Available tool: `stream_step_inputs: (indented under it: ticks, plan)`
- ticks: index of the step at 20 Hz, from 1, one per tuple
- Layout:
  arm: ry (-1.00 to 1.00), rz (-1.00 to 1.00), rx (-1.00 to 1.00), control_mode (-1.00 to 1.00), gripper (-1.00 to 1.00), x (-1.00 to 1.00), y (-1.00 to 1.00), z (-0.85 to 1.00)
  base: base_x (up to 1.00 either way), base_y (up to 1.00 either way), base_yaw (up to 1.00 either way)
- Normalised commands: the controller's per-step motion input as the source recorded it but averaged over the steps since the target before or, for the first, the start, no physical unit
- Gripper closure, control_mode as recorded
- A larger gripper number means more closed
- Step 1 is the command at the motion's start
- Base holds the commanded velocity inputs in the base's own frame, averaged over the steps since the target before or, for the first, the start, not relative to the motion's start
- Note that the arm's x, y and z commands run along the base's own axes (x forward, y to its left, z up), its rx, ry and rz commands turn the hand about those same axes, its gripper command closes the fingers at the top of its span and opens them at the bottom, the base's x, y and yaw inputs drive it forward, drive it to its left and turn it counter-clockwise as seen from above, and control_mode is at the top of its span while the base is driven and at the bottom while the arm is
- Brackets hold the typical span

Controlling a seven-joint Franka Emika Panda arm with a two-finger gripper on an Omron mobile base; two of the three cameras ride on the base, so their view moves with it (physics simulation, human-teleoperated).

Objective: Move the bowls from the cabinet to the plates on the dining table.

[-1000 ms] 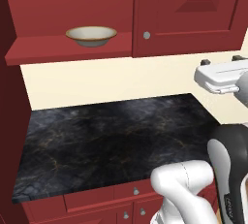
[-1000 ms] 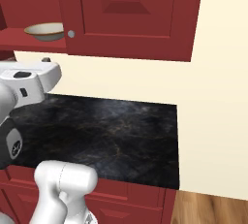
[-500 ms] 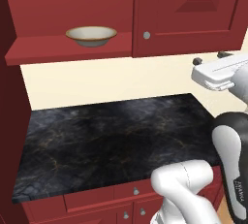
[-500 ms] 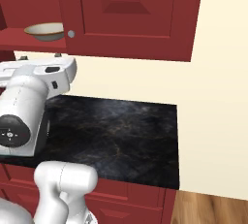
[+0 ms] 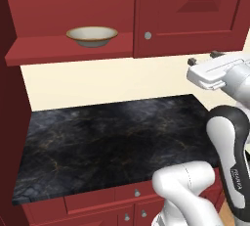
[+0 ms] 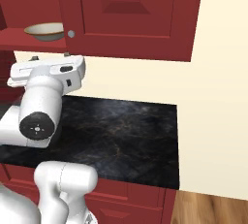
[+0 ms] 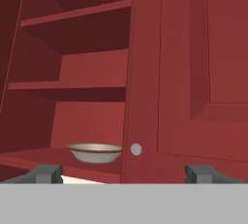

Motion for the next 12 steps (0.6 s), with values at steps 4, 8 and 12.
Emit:
stream_step_inputs:
  ticks: [4, 8, 12]
  plan:
    - [0.0, 0.0, 0.0, -1.0, -1.0, 0.64, 0.13, -0.09, 0.0, 0.0, 0.0]
    - [0.0, 0.0, 0.0, -1.0, -1.0, 0.7, 0.15, -0.01, 0.0, 0.0, 0.0]
    - [-0.06, 0.01, 0.0, -1.0, -1.0, 0.59, 0.16, -0.16, 0.0, 0.0, 0.0]
